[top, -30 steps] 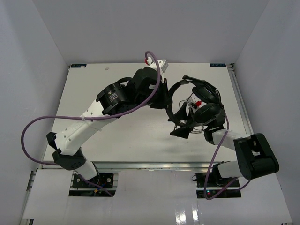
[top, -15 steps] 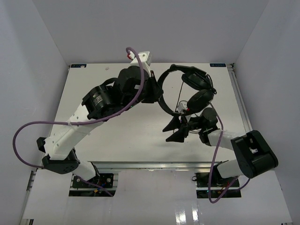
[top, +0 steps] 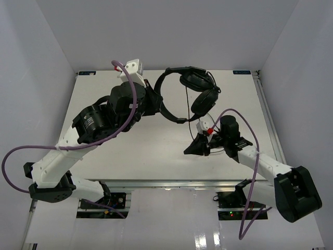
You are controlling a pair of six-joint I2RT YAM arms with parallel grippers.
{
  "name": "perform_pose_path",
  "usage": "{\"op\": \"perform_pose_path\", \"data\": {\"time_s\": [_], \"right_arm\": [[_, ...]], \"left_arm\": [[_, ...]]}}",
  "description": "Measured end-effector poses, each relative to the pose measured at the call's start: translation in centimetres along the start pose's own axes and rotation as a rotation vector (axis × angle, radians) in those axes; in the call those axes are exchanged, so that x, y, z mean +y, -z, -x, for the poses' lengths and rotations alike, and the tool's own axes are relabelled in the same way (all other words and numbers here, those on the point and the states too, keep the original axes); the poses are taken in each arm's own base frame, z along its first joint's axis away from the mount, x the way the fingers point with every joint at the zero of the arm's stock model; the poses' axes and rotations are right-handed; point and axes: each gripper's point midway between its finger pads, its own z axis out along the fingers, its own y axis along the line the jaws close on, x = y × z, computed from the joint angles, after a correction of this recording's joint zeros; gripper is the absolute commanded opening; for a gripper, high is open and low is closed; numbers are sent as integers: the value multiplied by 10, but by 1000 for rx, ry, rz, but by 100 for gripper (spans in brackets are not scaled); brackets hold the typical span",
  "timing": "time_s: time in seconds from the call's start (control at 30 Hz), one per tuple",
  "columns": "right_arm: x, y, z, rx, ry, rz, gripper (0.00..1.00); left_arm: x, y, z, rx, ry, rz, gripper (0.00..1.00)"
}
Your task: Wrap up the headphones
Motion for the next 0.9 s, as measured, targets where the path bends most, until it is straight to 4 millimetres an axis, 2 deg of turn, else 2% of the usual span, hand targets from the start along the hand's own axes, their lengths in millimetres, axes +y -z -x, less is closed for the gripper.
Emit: {"op": "perform_pose_path", "data": {"time_s": [0.1,0.2,0.37,0.47,0.57,0.7,0.77,0.9], "right_arm": [[-4,7,-5,78,56,-60,8],[-12,16,3,153,142,-112,8],[-20,45,7,383,315,-193,8],[-25,71,18,554,443,-227,8],[-26,92,45,662,579,-264,8],[-18,104,78,745,723,-286,8],[-13,105,84,775,769,-281,8],[-8,103,78,850,796,-249,8]], "left_arm": [[12,2,1,-24,10,30,0],[23,3,3,-48,21,60,0],[41,-5,7,-85,36,122,0],[53,-20,12,-102,49,167,0],[71,-41,13,-114,68,216,0],[93,-64,8,-103,82,272,0],[97,-77,5,-94,91,284,0],[98,-101,-6,-58,100,285,0]]}}
